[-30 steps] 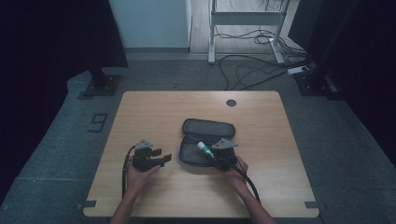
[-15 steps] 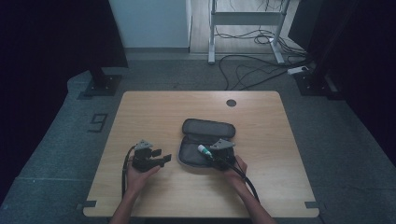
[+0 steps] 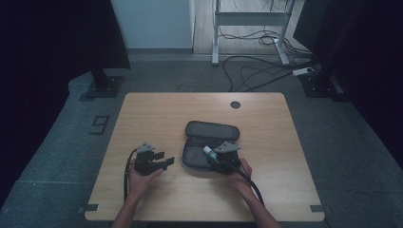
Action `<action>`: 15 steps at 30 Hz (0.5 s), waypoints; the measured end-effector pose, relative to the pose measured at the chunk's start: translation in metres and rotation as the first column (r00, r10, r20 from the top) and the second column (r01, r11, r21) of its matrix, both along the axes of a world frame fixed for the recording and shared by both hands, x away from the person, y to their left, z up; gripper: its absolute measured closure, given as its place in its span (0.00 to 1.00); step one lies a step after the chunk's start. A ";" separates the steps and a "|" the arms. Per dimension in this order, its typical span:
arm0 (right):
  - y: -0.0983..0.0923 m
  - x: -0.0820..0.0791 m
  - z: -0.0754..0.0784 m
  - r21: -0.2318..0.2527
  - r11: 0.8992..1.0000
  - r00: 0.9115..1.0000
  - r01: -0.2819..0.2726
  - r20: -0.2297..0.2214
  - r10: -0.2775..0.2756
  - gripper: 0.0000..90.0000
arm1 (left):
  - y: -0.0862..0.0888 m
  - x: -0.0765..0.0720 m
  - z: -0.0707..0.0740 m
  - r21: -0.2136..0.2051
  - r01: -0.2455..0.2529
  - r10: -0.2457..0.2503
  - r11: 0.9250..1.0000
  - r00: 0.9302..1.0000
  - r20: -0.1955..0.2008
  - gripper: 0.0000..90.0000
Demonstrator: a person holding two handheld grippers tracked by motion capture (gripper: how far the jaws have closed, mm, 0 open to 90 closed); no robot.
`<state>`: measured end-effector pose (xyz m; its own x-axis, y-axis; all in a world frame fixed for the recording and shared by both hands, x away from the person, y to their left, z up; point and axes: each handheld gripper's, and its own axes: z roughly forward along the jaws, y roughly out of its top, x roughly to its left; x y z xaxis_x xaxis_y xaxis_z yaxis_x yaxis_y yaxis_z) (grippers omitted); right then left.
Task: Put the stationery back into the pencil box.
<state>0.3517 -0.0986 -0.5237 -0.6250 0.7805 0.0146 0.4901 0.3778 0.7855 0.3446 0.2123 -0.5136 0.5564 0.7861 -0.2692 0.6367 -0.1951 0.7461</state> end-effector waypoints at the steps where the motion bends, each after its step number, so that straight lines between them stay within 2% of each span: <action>1: -0.001 -0.001 0.001 0.007 1.000 1.000 0.004 0.006 -0.004 0.53 | 0.000 0.000 0.000 0.001 0.002 -0.002 1.000 1.000 0.002 0.45; 7: -0.009 -0.005 0.006 0.049 0.999 0.999 0.021 0.025 -0.022 0.50 | -0.002 0.000 0.000 0.002 0.006 -0.006 1.000 1.000 0.001 0.45; 15: -0.015 -0.008 0.010 0.089 0.996 0.999 0.012 0.029 -0.014 0.49 | -0.003 -0.001 0.001 0.002 0.012 -0.012 1.000 1.000 0.004 0.45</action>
